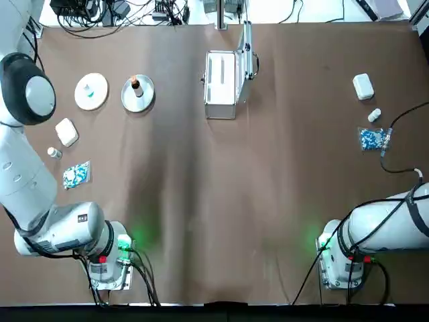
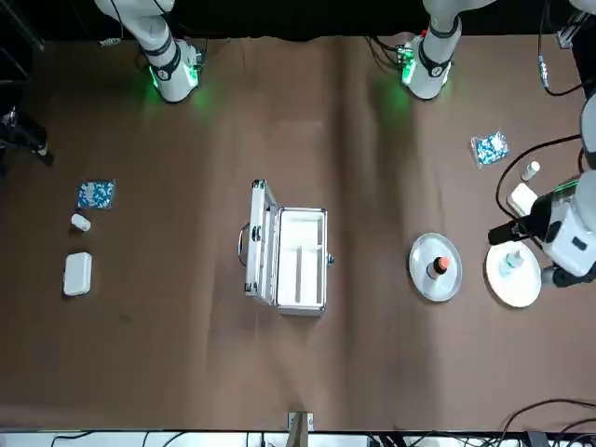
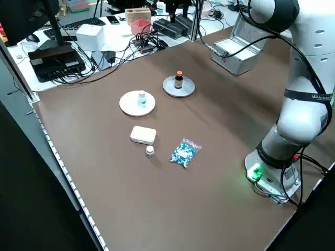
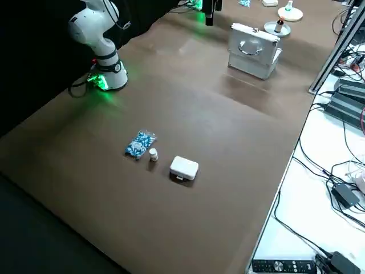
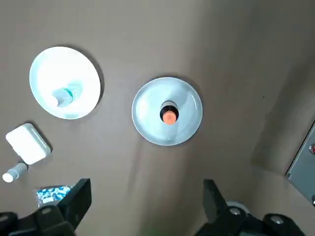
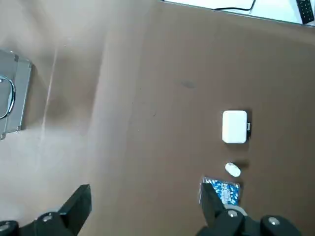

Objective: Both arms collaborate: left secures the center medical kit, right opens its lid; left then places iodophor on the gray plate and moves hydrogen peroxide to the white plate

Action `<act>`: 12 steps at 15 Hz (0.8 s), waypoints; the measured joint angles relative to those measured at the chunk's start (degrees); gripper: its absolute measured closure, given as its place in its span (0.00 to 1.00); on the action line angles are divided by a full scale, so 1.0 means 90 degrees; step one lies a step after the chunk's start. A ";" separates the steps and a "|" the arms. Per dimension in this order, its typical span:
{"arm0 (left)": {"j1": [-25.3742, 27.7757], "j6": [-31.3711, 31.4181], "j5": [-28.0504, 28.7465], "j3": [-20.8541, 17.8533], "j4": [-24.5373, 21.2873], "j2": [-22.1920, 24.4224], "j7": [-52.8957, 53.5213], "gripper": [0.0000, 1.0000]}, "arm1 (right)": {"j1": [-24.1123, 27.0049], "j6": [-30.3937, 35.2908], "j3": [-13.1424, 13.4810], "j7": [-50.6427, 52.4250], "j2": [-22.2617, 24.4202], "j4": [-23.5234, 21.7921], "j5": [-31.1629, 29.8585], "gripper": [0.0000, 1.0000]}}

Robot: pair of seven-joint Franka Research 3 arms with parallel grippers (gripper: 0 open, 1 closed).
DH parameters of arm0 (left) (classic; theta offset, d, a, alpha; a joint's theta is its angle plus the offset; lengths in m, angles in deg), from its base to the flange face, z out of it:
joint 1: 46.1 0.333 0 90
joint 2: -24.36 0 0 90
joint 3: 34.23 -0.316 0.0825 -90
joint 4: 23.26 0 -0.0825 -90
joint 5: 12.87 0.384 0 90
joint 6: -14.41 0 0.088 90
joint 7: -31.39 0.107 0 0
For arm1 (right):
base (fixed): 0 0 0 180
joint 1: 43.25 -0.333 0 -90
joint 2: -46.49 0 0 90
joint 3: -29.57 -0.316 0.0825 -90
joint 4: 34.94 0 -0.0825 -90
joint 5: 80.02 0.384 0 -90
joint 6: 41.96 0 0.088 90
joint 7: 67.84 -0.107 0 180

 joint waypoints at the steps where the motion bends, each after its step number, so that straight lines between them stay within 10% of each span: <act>1: 0.0014 0.0000 -0.0001 0.0008 -0.0001 0.0019 0.0003 0.00 | 0.0000 0.0000 0.0001 0.0001 0.0000 0.0000 0.0000 0.01; 9: -0.0065 0.0001 -0.0009 -0.0003 -0.0067 0.0643 0.0129 0.00 | 0.0001 -0.0002 0.0004 0.0004 0.0000 0.0004 -0.0002 0.01; 12: -0.0813 0.0025 -0.0039 -0.0717 -0.0257 0.0836 0.0241 0.00 | 0.0002 -0.0003 0.0005 0.0004 0.0000 0.0004 -0.0003 0.01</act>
